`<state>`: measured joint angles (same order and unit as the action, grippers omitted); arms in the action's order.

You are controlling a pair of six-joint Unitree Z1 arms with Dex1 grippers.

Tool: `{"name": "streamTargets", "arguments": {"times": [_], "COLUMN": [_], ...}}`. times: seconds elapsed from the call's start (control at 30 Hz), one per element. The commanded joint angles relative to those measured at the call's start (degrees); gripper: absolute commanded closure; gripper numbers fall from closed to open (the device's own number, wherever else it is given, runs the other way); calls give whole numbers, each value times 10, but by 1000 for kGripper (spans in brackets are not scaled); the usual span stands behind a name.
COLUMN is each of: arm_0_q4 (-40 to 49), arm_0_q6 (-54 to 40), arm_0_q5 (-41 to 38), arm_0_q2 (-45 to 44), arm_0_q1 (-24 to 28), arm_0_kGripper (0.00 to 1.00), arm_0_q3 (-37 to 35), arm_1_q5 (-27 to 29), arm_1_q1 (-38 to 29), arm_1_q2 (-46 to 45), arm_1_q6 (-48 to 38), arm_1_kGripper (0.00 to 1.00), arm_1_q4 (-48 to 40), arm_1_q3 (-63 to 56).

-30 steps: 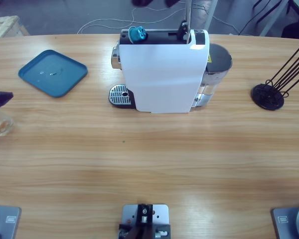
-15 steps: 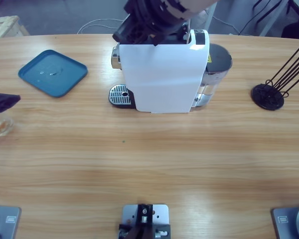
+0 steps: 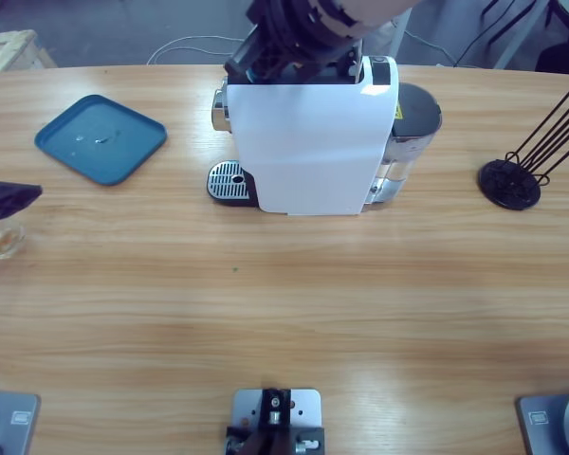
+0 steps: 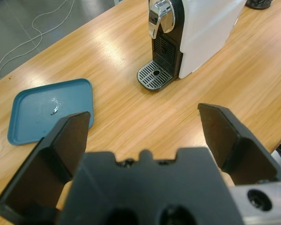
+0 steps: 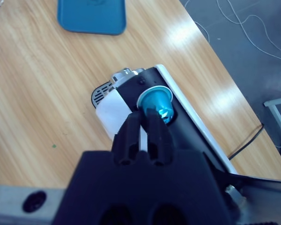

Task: Pour coffee

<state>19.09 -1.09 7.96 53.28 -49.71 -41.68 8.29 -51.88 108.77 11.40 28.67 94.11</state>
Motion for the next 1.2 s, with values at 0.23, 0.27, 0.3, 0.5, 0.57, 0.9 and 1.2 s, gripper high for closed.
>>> {"name": "streamTargets", "arguments": {"times": [0.23,0.27,0.3,0.5,0.57,0.9,1.2], "arm_0_q4": [-6,-7,-9,-16,-15,9,39], "arm_0_q6": [7,7,7,7,7,5,7], "arm_0_q5": [-5,-5,-5,-5,-5,-15,-15], "arm_0_q2": [10,10,10,9,5,8,1], "arm_0_q1": [7,7,7,7,7,7,7], "arm_0_kGripper": [13,13,12,13,13,13,13], "arm_0_q3": [25,25,24,20,15,-43,-63], "arm_1_q5": [22,20,16,2,25,161,120], "arm_1_q1": [6,6,5,-72,-90,-23,71], "arm_1_q2": [11,-4,-21,-125,-159,-238,-110], "arm_1_q6": [-6,-6,-11,-84,-156,-433,-540], "arm_1_kGripper": [1000,1000,1000,1000,1000,1000,1000], "arm_1_q4": [-4,0,7,59,92,22,-135], "arm_1_q3": [-20,-12,-7,2,-26,-168,-135]}}
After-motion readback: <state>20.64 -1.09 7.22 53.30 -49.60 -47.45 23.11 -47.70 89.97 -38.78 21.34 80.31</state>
